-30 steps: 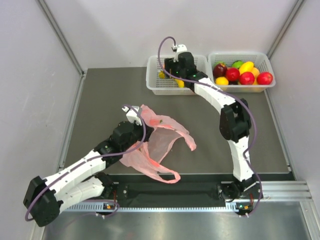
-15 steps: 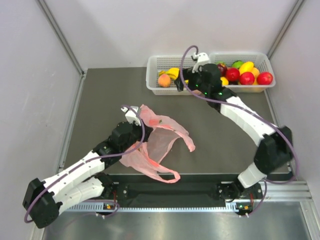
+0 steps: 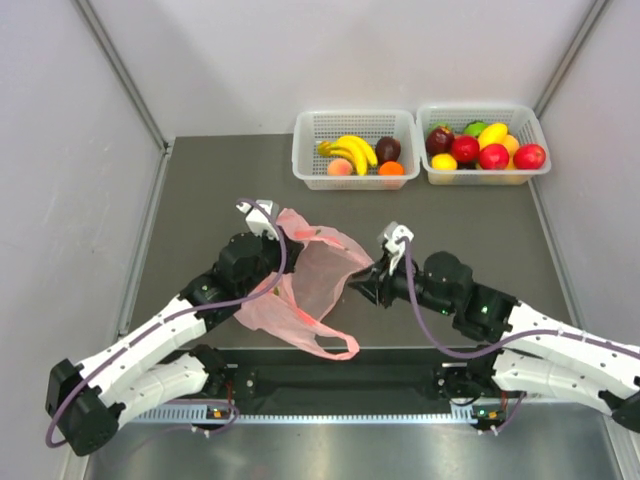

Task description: Untie the knot of the plastic bag and take out the fruit

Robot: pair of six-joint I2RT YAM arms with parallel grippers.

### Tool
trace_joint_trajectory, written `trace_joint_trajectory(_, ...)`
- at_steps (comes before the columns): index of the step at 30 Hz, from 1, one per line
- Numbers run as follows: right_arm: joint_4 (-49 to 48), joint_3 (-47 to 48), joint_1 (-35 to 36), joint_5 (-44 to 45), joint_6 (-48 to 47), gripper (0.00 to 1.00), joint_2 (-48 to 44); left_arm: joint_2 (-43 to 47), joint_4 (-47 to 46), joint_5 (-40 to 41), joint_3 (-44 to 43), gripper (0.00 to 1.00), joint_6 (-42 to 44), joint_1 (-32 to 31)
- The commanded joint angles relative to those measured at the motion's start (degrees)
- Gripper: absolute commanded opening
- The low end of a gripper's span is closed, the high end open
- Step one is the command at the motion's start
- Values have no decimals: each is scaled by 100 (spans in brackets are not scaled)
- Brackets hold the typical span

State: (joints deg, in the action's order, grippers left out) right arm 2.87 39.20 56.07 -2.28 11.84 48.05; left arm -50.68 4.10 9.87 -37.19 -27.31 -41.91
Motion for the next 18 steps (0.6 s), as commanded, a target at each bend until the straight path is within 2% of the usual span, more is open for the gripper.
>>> trace_joint_trajectory(1,-559,-184,623,193,196,22,-235,-144,12,-99,-332,0,59,25)
trace_joint_trajectory(2,-682,-211,859,524,188,7,-183,-197,21,-169,-350,0,59,34)
trace_joint_trajectory(4,-858,-229,975,623,135,0,150,-250,30,-248,-438,0,59,34)
trace_joint_trajectory(7,-1349,-132,1046,1123,82,0,897,-311,100,-389,-552,0,68,25)
trace_joint_trajectory(8,-1638,-106,1046,1699,108,0,1116,-320,196,-398,-587,0,68,25)
trace_joint_trajectory(10,-2034,-27,1046,2055,144,0,1714,-311,336,-302,-701,0,112,25)
trace_joint_trajectory(12,-2691,17,1046,2145,170,0,2275,-276,590,-188,-798,0,182,34)
trace_joint_trajectory(18,-3802,395,1055,2381,363,0,3717,-127,917,-152,-1185,0,279,34)
